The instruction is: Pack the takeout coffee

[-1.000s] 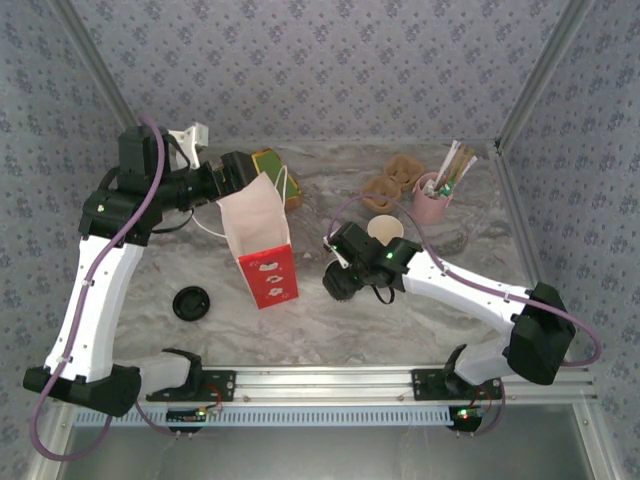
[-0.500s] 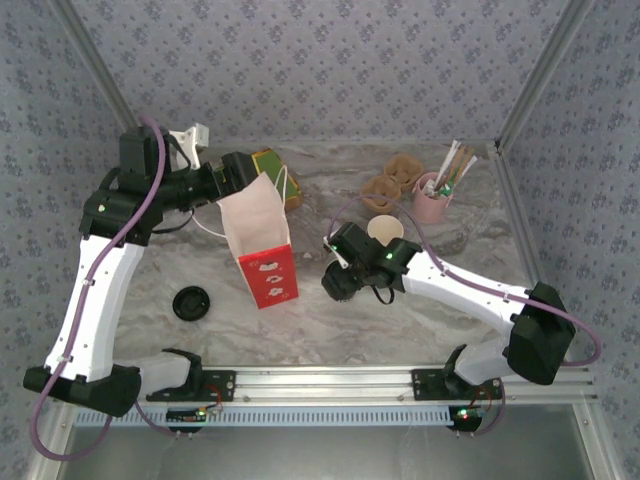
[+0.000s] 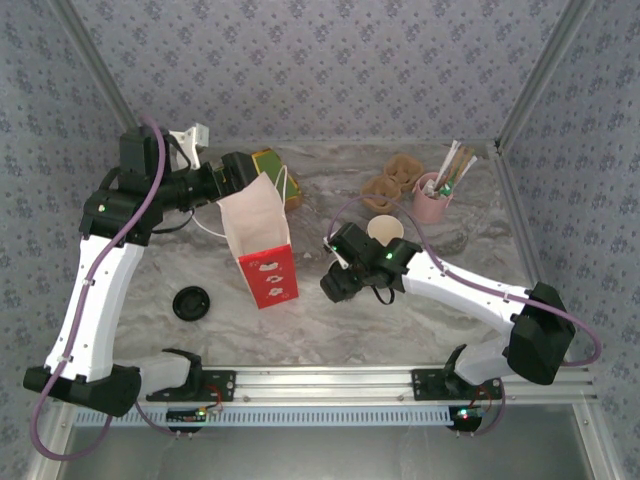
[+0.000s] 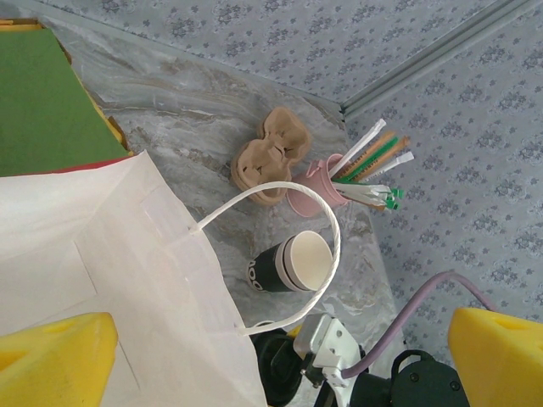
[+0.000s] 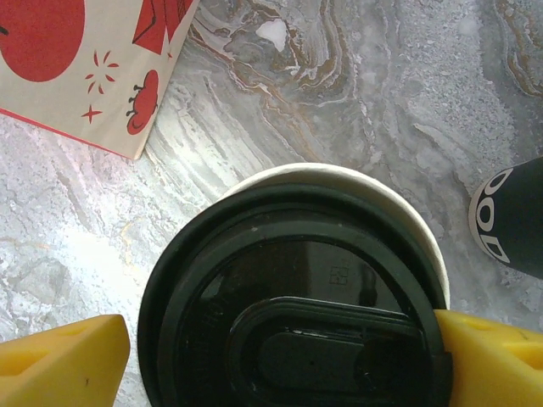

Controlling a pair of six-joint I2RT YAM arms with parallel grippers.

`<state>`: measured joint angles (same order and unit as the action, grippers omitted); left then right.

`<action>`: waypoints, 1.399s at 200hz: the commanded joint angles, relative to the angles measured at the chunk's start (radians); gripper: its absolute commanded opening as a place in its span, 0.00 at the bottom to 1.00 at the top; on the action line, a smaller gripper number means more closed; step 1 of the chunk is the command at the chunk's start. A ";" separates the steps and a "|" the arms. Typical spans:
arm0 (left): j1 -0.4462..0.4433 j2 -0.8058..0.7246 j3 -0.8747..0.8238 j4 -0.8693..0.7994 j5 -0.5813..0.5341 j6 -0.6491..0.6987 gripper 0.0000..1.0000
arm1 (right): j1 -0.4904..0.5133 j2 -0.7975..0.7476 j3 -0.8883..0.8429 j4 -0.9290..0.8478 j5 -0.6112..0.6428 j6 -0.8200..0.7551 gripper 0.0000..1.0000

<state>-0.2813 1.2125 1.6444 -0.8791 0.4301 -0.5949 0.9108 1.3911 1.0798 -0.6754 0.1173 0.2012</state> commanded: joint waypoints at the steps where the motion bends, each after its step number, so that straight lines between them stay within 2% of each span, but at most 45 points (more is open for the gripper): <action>1: -0.001 -0.002 0.000 0.019 0.022 -0.003 1.00 | 0.006 -0.013 0.035 -0.033 0.012 0.009 0.92; 106: -0.011 0.011 0.003 0.018 0.024 0.004 1.00 | 0.005 -0.018 0.073 -0.050 0.027 0.009 0.94; 126: -0.034 0.023 0.019 -0.007 -0.011 0.018 1.00 | -0.010 -0.023 0.088 -0.050 0.021 0.015 0.95; 181: -0.184 0.082 0.110 -0.090 -0.168 0.041 1.00 | -0.075 -0.091 0.127 -0.050 -0.022 0.063 0.97; 214: -0.308 0.148 0.224 -0.190 -0.309 0.049 0.97 | -0.147 -0.164 0.121 -0.043 -0.077 0.134 0.98; 249: -0.466 0.264 0.388 -0.306 -0.478 0.062 0.93 | -0.217 -0.248 0.034 -0.046 -0.103 0.201 1.00; 280: -0.595 0.411 0.525 -0.399 -0.545 0.064 0.89 | -0.287 -0.327 -0.030 -0.064 -0.117 0.270 1.00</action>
<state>-0.8017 1.5291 2.0739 -1.1545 -0.0128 -0.5484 0.6647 1.1156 1.0954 -0.7071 0.0261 0.3878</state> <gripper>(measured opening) 0.904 0.996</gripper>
